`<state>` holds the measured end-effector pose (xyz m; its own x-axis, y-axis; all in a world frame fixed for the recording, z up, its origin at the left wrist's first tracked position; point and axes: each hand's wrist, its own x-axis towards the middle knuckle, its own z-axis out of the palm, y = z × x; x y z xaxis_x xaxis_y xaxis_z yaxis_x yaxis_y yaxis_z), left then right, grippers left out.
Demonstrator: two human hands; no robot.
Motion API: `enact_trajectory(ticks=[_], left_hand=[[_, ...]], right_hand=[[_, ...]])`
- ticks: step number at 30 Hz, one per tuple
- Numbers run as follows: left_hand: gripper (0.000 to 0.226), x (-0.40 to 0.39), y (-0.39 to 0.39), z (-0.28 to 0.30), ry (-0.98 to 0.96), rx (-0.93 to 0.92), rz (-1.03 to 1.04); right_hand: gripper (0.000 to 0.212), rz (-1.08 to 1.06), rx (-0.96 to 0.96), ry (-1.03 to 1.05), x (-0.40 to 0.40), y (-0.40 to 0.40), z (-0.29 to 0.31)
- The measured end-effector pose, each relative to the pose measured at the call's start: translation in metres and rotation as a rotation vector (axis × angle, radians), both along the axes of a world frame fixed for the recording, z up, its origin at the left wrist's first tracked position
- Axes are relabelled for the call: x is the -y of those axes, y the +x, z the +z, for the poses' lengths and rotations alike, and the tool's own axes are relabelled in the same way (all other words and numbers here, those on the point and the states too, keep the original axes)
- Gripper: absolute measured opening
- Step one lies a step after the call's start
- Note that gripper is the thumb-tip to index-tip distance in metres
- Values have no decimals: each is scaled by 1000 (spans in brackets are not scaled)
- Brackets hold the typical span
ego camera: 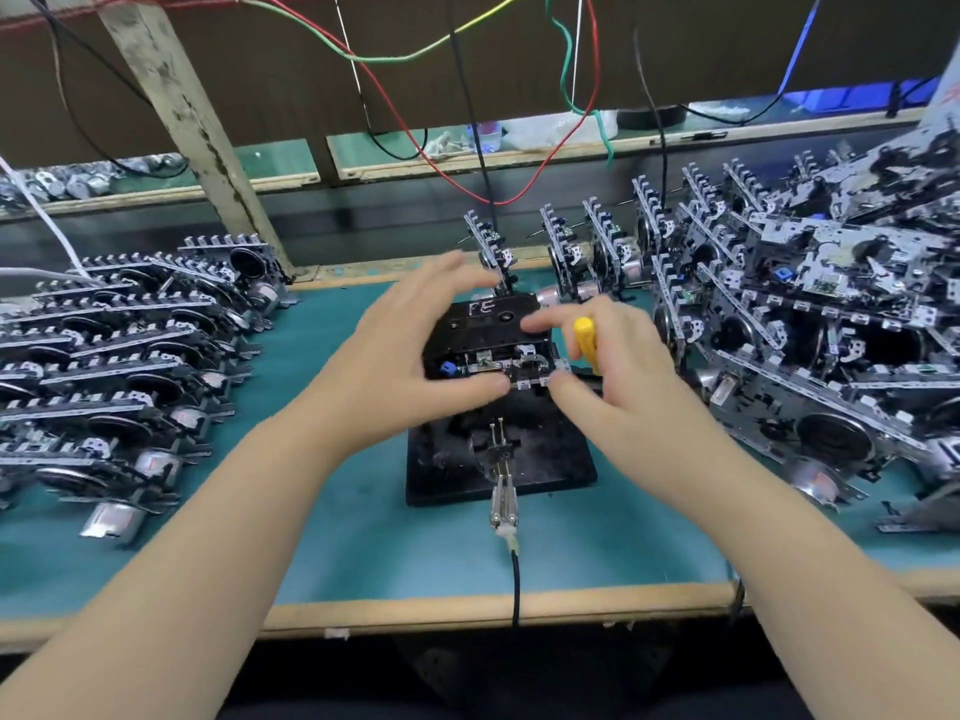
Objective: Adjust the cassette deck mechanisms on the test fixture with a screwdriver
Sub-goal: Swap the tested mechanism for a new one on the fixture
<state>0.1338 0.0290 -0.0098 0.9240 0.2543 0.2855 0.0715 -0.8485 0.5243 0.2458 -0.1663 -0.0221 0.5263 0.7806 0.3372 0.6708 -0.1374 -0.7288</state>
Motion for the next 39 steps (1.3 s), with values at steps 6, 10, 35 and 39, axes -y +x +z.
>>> enact_trajectory(ticks=[6, 10, 35, 39], left_hand=[[83, 5, -31, -40, 105, 19, 34], [89, 23, -22, -51, -64, 113, 108], [68, 20, -4, -75, -380, 397, 110], [62, 31, -1, -78, -329, 440, 208]], right_hand=[[54, 6, -23, -42, -1, 1, -10], [62, 23, -28, 10, -3, 0, -16], [38, 47, -297, 117, -25, 13, -33], [50, -2, -182, 93, -10, 3, -37]])
